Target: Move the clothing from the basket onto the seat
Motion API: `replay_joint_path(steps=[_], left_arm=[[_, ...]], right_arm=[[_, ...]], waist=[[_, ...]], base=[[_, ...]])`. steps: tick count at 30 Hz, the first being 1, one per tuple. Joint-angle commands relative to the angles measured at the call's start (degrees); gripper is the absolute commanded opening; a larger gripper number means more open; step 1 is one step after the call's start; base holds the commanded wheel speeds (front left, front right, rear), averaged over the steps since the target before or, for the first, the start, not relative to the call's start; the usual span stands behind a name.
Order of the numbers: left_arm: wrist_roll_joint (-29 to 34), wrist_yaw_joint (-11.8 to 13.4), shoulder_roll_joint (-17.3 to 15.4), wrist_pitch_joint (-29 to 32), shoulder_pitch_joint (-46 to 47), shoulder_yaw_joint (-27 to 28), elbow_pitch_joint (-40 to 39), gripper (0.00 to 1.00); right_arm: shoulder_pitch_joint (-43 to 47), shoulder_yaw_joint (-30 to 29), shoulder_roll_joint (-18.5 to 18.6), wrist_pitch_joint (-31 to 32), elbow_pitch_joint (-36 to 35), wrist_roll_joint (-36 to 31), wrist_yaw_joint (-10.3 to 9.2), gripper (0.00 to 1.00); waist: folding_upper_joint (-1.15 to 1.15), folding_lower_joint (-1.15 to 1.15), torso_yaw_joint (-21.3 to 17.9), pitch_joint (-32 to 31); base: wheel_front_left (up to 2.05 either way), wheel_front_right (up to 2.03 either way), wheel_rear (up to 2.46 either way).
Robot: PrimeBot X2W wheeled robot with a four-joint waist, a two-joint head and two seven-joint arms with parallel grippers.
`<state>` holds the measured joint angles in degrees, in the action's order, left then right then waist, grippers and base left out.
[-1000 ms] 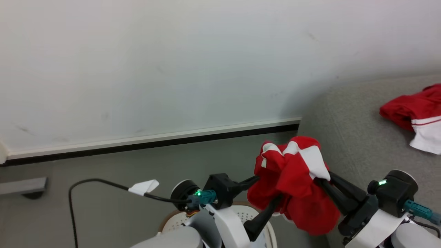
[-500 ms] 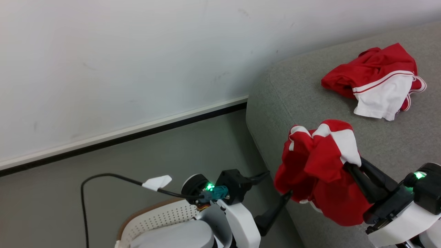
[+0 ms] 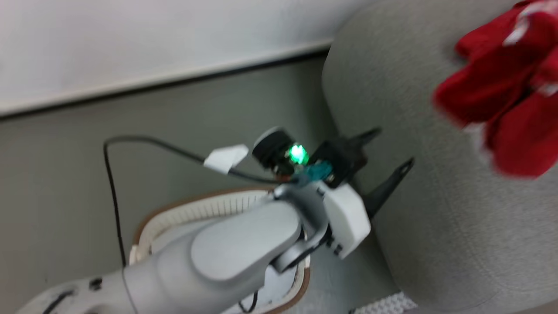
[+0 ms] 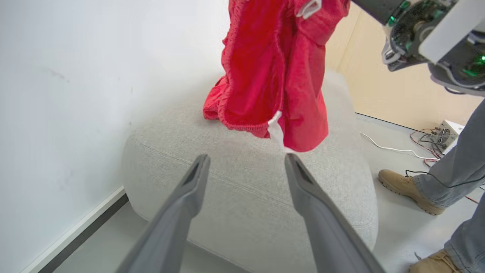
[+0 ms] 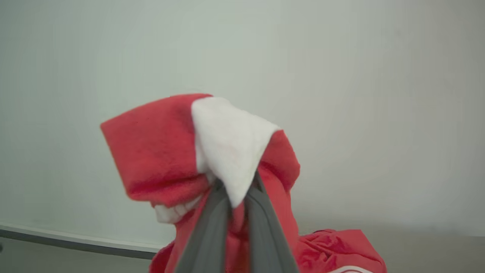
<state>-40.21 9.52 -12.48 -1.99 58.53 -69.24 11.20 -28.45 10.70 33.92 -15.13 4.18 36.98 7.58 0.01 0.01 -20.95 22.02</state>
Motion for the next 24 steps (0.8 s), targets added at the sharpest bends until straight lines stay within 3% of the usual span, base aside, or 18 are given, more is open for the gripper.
replay_joint_path(steps=[1, 9, 16, 23, 24], left_arm=[[0.8, -0.3, 0.1, 0.3, 1.8, 0.3, 0.5, 1.00], [4.0, -2.0, 2.9, 0.4, 13.0, 2.0, 5.5, 1.00], [5.5, -3.3, 5.4, -0.1, 17.6, 1.6, 7.8, 1.00], [5.3, -3.1, 7.1, -0.9, 18.5, 1.3, 8.1, 1.00], [5.2, -3.2, 7.2, -0.9, 18.3, 1.2, 8.2, 1.00]], right_arm=[[-2.2, -1.4, 0.0, 0.0, 0.3, 0.8, -0.17, 0.00], [-17.7, -11.4, 5.9, 0.0, 11.6, 0.6, -0.17, 0.00], [-29.5, -16.0, 10.4, 0.0, 28.2, -4.5, -0.17, 0.00], [-32.8, -18.8, 3.4, 0.0, 42.4, -12.7, -0.17, 0.00], [-33.0, -19.3, 2.3, 0.0, 43.7, -13.5, -0.17, 0.35]], waist=[[-0.01, -0.01, 3.2, 8.4], [-0.01, -0.01, 6.2, 19.4], [-0.01, -0.01, 8.5, 22.8], [-0.01, -0.01, 9.2, 24.3], [-0.01, -0.01, 9.2, 24.4]], base=[[0.00, 0.00, 0.00], [0.00, 0.00, 0.00], [0.00, 0.00, 0.00], [0.00, 0.00, 0.00], [0.00, 0.00, 0.00]])
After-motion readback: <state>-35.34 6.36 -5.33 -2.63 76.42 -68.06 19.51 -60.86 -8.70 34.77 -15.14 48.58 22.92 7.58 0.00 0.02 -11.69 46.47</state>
